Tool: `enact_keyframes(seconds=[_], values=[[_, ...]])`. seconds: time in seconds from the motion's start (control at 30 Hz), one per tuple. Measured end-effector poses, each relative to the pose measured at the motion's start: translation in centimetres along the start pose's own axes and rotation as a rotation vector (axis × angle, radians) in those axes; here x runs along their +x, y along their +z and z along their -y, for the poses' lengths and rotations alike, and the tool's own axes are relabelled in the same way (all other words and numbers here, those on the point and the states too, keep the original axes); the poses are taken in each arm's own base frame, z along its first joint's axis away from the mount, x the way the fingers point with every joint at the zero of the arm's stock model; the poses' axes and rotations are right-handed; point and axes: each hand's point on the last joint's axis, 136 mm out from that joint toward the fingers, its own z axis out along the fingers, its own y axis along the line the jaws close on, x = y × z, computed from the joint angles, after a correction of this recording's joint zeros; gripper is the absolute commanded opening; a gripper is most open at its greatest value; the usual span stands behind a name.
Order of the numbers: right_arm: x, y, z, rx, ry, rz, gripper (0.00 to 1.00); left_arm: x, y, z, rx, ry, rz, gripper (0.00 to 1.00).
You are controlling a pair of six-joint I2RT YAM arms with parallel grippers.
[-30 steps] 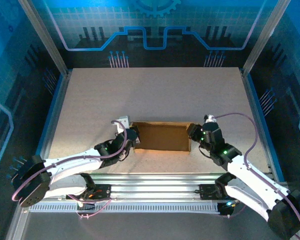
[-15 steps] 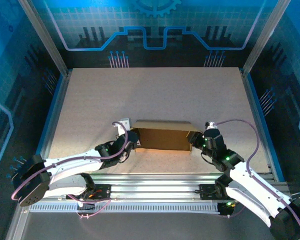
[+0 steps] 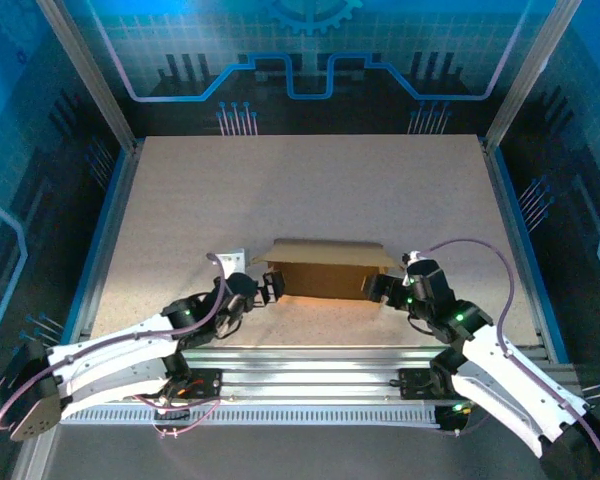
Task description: Fold the paper box
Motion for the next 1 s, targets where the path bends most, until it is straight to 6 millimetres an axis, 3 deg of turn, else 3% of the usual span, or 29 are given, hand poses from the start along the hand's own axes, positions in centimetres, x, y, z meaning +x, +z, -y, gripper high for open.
enact_keyframes(seconds=[0.17,0.37,0.53,0.67,0.8,1.0], values=[[0.0,-1.4,-1.4,-0.067,-0.073,-0.012,1.00,0.2,-1.7,1.3,0.120,0.047,-0.025,0.99],[-1.7,-4.8,-3.1,-0.110,-0.144,0.042,1.00,-0.8,-4.1,3.7,0.287,0.108,-0.006,0.99],[-3.9,-8.2,-5.1,-0.156,-0.192,0.114,1.00,-3.8,-6.9,6.1,0.380,0.138,0.050,0.99],[-6.0,-9.6,-6.7,-0.173,-0.216,0.146,1.00,-7.8,-8.7,8.3,0.391,0.157,0.086,0.99],[-8.5,-9.4,-8.6,-0.175,-0.222,0.128,1.00,-11.3,-7.2,9.4,0.348,0.144,0.066,0.99],[-12.0,-6.9,-10.7,-0.210,-0.193,0.035,1.00,-12.8,-2.8,8.8,0.308,0.110,-0.067,0.99]])
